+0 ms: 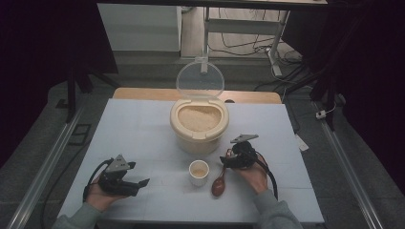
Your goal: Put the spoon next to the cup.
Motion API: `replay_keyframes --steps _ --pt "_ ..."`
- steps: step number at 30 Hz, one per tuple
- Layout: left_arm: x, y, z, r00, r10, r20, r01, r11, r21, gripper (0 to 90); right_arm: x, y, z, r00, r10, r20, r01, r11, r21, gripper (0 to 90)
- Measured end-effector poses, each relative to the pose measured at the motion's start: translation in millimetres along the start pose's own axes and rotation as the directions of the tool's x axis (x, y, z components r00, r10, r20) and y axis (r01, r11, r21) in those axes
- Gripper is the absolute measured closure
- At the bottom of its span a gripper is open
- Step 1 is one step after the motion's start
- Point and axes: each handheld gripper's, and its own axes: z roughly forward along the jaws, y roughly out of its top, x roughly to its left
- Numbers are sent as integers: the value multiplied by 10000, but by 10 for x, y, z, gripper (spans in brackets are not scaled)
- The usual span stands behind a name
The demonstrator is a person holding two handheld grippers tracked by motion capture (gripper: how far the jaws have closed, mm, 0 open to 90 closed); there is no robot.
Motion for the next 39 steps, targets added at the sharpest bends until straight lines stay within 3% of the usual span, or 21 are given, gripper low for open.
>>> replay_keyframes --steps 6,10,15,20,22,28,39 --pt "4 -2 -1 10000 -12 17 12 10000 -23 167 -95 -55 -255 9982 548 -258 -572 9928 -1054 337" --pt "6 -3 -3 10000 -34 14 34 10000 -39 167 -151 -188 -528 9973 369 -631 -474 9835 -1748 374" --pt "11 -3 -11 9999 -105 -55 104 9999 -114 167 -162 -421 -799 9946 -248 -1009 16 9745 -2242 397" --pt "10 2 -10 9998 -142 -147 139 9997 -187 166 -186 -635 -985 9931 -786 -872 542 9659 -2532 403" --pt "12 2 -16 9998 -152 -154 149 9997 -205 166 -214 -702 -1035 9923 -847 -907 570 9604 -2729 404" --pt "17 -3 -30 9996 -228 -171 223 9993 -316 165 -298 -822 -1107 9929 -992 -655 771 9567 -2807 407" --pt "19 -3 -42 9995 -250 -192 242 9988 -436 161 -281 -867 -1099 9898 -1345 -477 1159 9526 -2813 408"
